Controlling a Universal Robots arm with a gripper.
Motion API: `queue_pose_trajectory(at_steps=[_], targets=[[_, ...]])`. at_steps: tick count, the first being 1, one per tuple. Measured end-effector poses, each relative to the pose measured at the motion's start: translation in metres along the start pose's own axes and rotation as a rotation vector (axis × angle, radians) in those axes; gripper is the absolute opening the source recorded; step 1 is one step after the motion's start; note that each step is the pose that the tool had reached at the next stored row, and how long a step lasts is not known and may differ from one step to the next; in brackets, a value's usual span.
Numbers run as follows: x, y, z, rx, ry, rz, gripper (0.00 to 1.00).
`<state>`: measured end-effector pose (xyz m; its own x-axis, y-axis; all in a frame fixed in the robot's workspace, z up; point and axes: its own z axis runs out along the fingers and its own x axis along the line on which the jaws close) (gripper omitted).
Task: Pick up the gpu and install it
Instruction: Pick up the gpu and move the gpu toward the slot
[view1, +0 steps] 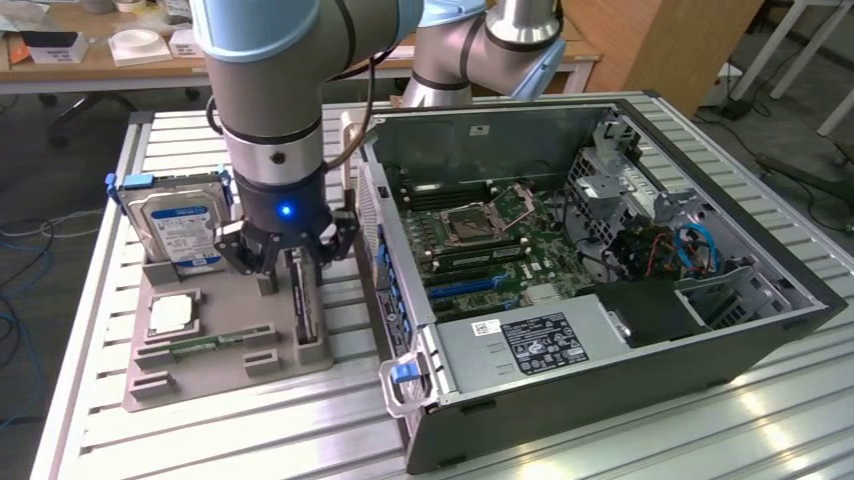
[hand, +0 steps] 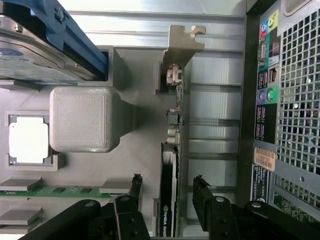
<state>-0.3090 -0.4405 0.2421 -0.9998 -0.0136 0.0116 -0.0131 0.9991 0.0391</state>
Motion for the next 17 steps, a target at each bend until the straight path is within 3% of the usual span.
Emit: queue_pose_trajectory(at_steps=[17], targets=[[-0.0003,-0.0008,0.0056,0.0,0.0001,0.0,0.53]])
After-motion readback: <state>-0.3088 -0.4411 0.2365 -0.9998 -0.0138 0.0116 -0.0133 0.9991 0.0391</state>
